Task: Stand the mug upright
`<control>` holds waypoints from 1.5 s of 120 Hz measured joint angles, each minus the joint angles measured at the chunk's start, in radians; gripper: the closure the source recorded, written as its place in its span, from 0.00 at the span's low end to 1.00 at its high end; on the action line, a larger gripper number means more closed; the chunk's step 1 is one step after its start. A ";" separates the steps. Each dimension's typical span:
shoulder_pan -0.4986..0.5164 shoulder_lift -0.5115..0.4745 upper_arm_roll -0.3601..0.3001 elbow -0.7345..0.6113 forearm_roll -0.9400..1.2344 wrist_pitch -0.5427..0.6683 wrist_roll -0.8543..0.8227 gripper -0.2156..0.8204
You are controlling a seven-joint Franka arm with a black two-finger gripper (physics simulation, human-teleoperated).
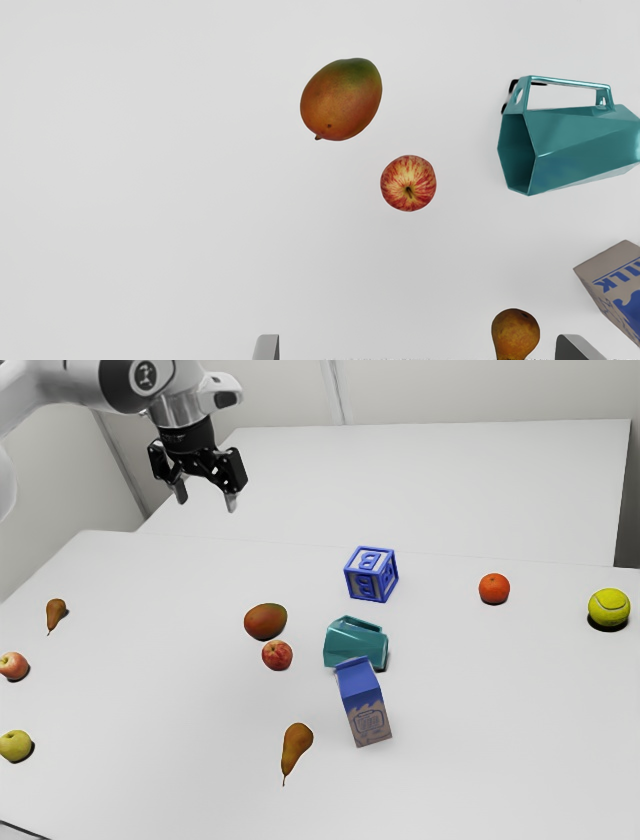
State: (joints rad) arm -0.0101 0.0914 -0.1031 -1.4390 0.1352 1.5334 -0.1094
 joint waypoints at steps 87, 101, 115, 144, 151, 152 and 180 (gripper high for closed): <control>0.106 0.051 -0.001 -0.164 -0.239 0.072 0.034 0.21; 0.127 0.067 -0.001 -0.227 -0.333 0.137 0.077 0.21; 0.140 0.081 -0.001 -0.287 -0.430 0.219 0.150 0.21; 0.140 0.122 -0.003 -0.384 -0.576 0.383 0.313 0.21; 0.140 0.127 -0.003 -0.398 -0.612 0.415 0.351 0.21; 0.140 0.128 -0.003 -0.399 -0.617 0.419 0.356 0.21; 0.128 0.191 -0.006 -0.414 -0.752 0.512 0.476 0.21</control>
State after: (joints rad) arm 0.1184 0.2824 -0.1089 -1.8527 -0.6165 2.0457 0.3666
